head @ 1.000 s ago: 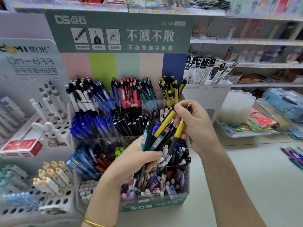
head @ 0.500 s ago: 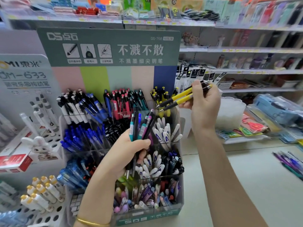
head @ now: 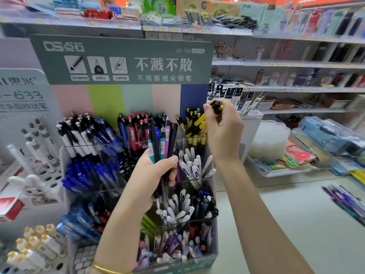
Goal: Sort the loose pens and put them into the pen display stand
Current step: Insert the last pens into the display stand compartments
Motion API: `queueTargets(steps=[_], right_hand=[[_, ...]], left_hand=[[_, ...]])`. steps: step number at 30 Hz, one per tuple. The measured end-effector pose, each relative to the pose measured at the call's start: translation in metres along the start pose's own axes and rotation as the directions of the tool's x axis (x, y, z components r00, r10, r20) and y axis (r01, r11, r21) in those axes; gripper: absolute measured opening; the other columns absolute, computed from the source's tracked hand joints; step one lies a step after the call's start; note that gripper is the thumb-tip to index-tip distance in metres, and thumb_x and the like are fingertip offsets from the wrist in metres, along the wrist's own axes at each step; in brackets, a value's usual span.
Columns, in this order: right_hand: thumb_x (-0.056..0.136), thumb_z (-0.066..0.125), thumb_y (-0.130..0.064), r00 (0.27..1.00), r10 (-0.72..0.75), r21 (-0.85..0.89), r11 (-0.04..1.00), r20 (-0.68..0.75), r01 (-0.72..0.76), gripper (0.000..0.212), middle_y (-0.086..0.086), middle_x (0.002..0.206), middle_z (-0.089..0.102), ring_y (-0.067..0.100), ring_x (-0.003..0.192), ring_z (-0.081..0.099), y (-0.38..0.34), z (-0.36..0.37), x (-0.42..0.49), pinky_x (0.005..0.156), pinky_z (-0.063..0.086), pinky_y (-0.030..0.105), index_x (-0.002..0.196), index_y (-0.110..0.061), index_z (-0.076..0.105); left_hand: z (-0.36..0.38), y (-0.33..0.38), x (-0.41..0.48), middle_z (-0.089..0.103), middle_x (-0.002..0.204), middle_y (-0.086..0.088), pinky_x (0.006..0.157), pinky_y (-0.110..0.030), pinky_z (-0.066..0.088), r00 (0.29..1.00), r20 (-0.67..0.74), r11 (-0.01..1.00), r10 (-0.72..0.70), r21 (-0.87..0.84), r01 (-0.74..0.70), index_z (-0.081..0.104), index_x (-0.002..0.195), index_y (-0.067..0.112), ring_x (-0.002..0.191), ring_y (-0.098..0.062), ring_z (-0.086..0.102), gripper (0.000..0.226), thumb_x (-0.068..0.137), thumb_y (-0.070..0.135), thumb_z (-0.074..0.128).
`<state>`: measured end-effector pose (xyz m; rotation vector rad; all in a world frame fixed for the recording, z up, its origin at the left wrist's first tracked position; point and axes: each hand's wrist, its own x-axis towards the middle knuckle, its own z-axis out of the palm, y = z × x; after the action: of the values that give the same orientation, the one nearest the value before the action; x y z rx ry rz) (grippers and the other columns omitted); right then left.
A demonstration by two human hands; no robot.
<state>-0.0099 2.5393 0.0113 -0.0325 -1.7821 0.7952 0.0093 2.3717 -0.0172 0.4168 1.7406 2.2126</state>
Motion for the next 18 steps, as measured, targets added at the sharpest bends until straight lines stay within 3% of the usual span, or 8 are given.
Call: queueTargets(steps=[2,5,9,11,14,16,18], right_hand=[[0.093,0.059,-0.020,0.995,0.045,-0.099,0.994,0.086,-0.037,0.019,0.004,0.077,0.058,0.013,0.066,0.047,0.000,0.005,0.007,0.060,0.034,0.008,0.090,-0.002,0.061],[0.093,0.058,-0.031,0.979,0.070,-0.414,0.910,0.193,0.016,0.026,0.008,0.093,0.058,0.020,0.078,0.049,0.003,0.014,0.012,0.061,0.029,0.024,0.095,-0.005,0.061],[0.078,0.075,-0.033,0.958,0.008,-0.534,0.831,0.288,0.153,0.038,0.012,0.095,0.053,0.029,0.084,0.051,0.008,0.025,-0.003,0.063,0.041,0.033,0.107,-0.012,0.063],[0.072,0.078,-0.042,0.961,0.080,-0.520,0.851,0.266,0.073,0.063,0.011,0.105,0.052,0.026,0.095,0.049,0.011,0.020,-0.012,0.075,0.042,0.032,0.124,-0.015,0.055],[0.071,0.070,-0.061,0.941,0.292,-0.482,0.858,0.171,-0.179,0.097,0.011,0.142,0.040,0.025,0.131,0.035,0.014,0.009,-0.021,0.105,0.032,0.039,0.146,-0.013,0.030],[0.076,0.056,-0.069,0.885,0.392,-0.485,0.842,0.252,-0.235,0.104,0.007,0.155,0.026,0.021,0.143,0.020,0.012,0.008,-0.022,0.116,0.014,0.042,0.151,-0.010,0.015],[0.080,0.046,-0.071,0.845,0.416,-0.557,0.811,0.335,-0.179,0.100,0.006,0.156,0.025,0.018,0.146,0.015,0.008,0.014,-0.022,0.118,0.005,0.044,0.151,-0.008,0.012]], left_hand=[[0.001,0.000,0.001,0.052,0.065,-0.004,0.048,-0.028,0.041,1.000,0.017,1.000,0.001,-0.003,-0.001,0.050,0.100,0.005,0.053,-0.015,0.046,0.012,0.092,-0.001,0.055],[0.002,0.002,0.003,0.052,0.065,-0.003,0.047,-0.026,0.041,0.999,0.032,1.000,0.002,-0.019,-0.002,0.050,0.097,0.006,0.052,-0.014,0.046,0.010,0.092,-0.002,0.055],[0.001,0.002,0.004,0.051,0.065,-0.003,0.046,-0.026,0.041,0.999,0.048,0.999,-0.005,-0.047,0.007,0.051,0.101,0.006,0.052,-0.014,0.046,0.012,0.092,-0.001,0.054],[0.000,0.002,0.005,0.051,0.064,-0.002,0.046,-0.025,0.041,0.998,0.060,0.999,-0.006,-0.053,0.009,0.051,0.103,0.005,0.052,-0.014,0.046,0.014,0.092,-0.001,0.054],[-0.002,0.003,0.006,0.052,0.065,-0.003,0.046,-0.025,0.041,0.998,0.066,0.998,-0.005,-0.066,0.010,0.051,0.103,0.005,0.052,-0.014,0.046,0.015,0.091,0.000,0.057],[-0.003,0.004,0.006,0.052,0.065,-0.004,0.046,-0.025,0.041,0.997,0.076,0.997,0.004,-0.079,0.002,0.052,0.103,0.005,0.052,-0.014,0.046,0.021,0.087,0.003,0.064],[-0.003,0.005,0.007,0.052,0.064,-0.003,0.046,-0.025,0.042,0.996,0.089,0.996,0.013,-0.086,-0.005,0.052,0.104,0.005,0.051,-0.013,0.047,0.031,0.077,0.011,0.066]])
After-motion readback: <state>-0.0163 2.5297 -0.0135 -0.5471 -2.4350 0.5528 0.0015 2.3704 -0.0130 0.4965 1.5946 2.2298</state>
